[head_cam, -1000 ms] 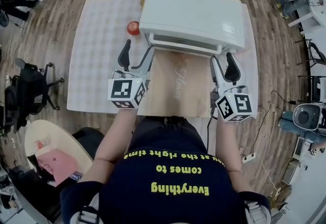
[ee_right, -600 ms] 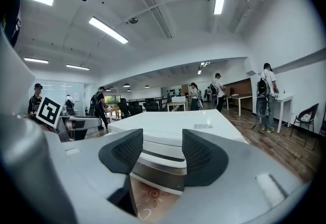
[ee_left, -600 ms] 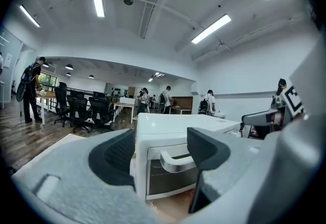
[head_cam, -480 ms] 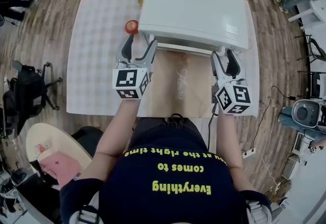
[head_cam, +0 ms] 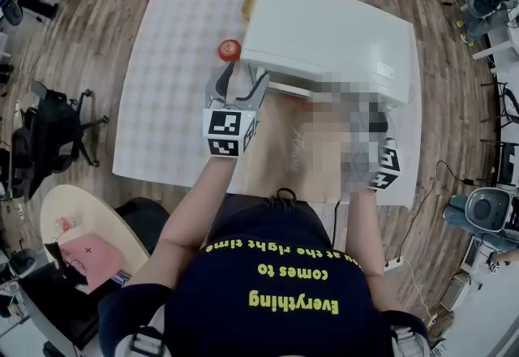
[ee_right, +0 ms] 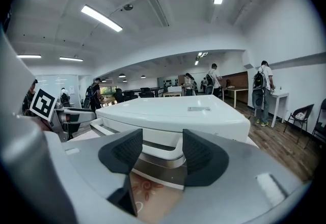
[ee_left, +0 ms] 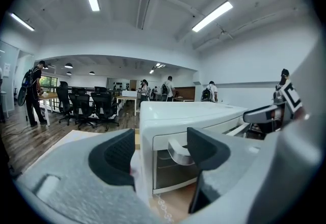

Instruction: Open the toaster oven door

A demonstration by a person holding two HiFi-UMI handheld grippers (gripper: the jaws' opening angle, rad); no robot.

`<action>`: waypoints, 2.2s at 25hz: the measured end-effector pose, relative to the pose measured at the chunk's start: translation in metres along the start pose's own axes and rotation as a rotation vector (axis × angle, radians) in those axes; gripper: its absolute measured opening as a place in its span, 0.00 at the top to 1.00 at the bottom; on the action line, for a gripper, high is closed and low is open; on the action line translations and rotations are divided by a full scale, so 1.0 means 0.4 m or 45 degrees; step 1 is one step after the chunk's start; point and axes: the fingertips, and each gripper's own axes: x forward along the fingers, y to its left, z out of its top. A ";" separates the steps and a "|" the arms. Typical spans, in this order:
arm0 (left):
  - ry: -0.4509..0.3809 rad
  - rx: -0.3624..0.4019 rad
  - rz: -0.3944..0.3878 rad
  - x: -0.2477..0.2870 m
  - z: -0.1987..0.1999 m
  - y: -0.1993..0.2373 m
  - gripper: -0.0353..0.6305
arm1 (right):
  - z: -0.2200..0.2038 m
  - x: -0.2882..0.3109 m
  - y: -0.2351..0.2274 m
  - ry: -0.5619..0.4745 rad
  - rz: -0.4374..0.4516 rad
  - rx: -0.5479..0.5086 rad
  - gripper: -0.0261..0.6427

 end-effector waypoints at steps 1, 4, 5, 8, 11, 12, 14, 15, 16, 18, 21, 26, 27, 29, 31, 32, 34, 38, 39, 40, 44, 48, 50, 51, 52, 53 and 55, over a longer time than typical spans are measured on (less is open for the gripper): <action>0.015 0.004 0.000 0.003 -0.008 -0.001 0.47 | -0.005 0.005 0.000 0.008 -0.005 -0.009 0.60; 0.017 0.000 -0.002 0.005 -0.017 0.000 0.47 | -0.007 0.012 0.004 0.018 -0.013 -0.048 0.60; 0.009 -0.001 -0.003 0.004 -0.016 0.001 0.47 | -0.006 0.012 0.006 0.022 -0.014 -0.061 0.60; -0.003 0.008 -0.005 0.003 -0.014 -0.001 0.47 | -0.007 0.010 0.006 0.040 -0.018 -0.078 0.60; -0.007 0.005 -0.003 -0.002 -0.017 -0.005 0.47 | -0.012 0.005 0.006 0.053 -0.021 -0.080 0.60; -0.009 0.000 -0.001 -0.006 -0.020 -0.005 0.47 | -0.015 0.001 0.008 0.055 -0.020 -0.082 0.60; -0.011 -0.008 0.002 -0.018 -0.029 -0.008 0.47 | -0.023 -0.009 0.013 0.060 -0.016 -0.090 0.60; -0.010 -0.009 0.001 -0.025 -0.033 -0.009 0.47 | -0.028 -0.016 0.017 0.064 -0.014 -0.095 0.60; -0.009 -0.008 0.000 -0.033 -0.038 -0.012 0.47 | -0.033 -0.024 0.020 0.069 -0.011 -0.102 0.60; -0.006 -0.005 -0.005 -0.048 -0.048 -0.017 0.47 | -0.045 -0.041 0.029 0.080 -0.004 -0.112 0.60; -0.002 -0.008 -0.022 -0.071 -0.064 -0.024 0.47 | -0.063 -0.068 0.038 0.093 0.004 -0.112 0.60; 0.003 -0.013 -0.024 -0.100 -0.086 -0.028 0.47 | -0.081 -0.097 0.042 0.105 0.003 -0.086 0.61; 0.005 -0.013 -0.026 -0.107 -0.091 -0.030 0.47 | -0.085 -0.106 0.041 0.105 0.001 -0.075 0.62; 0.008 -0.017 -0.026 -0.119 -0.102 -0.033 0.47 | -0.097 -0.127 0.035 0.104 -0.010 -0.051 0.65; 0.004 -0.027 -0.022 -0.131 -0.112 -0.036 0.47 | -0.113 -0.148 0.020 0.105 -0.028 -0.008 0.65; 0.001 -0.031 -0.020 -0.134 -0.116 -0.037 0.47 | -0.121 -0.157 0.009 0.103 -0.034 0.023 0.65; -0.007 -0.034 -0.019 -0.138 -0.122 -0.039 0.48 | -0.133 -0.167 -0.008 0.097 -0.027 0.096 0.65; -0.019 -0.040 -0.013 -0.154 -0.138 -0.044 0.48 | -0.142 -0.170 -0.013 0.090 0.021 0.182 0.69; -0.017 -0.044 -0.012 -0.159 -0.143 -0.046 0.49 | -0.144 -0.169 -0.011 0.094 0.028 0.186 0.69; -0.012 -0.048 -0.012 -0.165 -0.149 -0.048 0.49 | -0.149 -0.169 -0.009 0.104 0.033 0.186 0.70; 0.029 -0.044 -0.020 -0.187 -0.182 -0.057 0.49 | -0.194 -0.174 0.010 0.173 0.056 0.176 0.74; 0.100 -0.038 -0.044 -0.210 -0.227 -0.067 0.49 | -0.244 -0.196 0.024 0.229 0.074 0.171 0.76; 0.125 -0.043 -0.054 -0.221 -0.246 -0.069 0.49 | -0.264 -0.206 0.029 0.250 0.076 0.169 0.76; 0.134 -0.043 -0.055 -0.227 -0.254 -0.070 0.49 | -0.273 -0.210 0.031 0.257 0.074 0.164 0.76; 0.142 -0.039 -0.056 -0.233 -0.260 -0.072 0.49 | -0.279 -0.214 0.033 0.261 0.071 0.157 0.76; 0.148 -0.031 -0.058 -0.239 -0.264 -0.074 0.49 | -0.284 -0.216 0.034 0.261 0.068 0.150 0.76; 0.154 -0.014 -0.071 -0.255 -0.269 -0.081 0.49 | -0.289 -0.218 0.036 0.256 0.066 0.138 0.76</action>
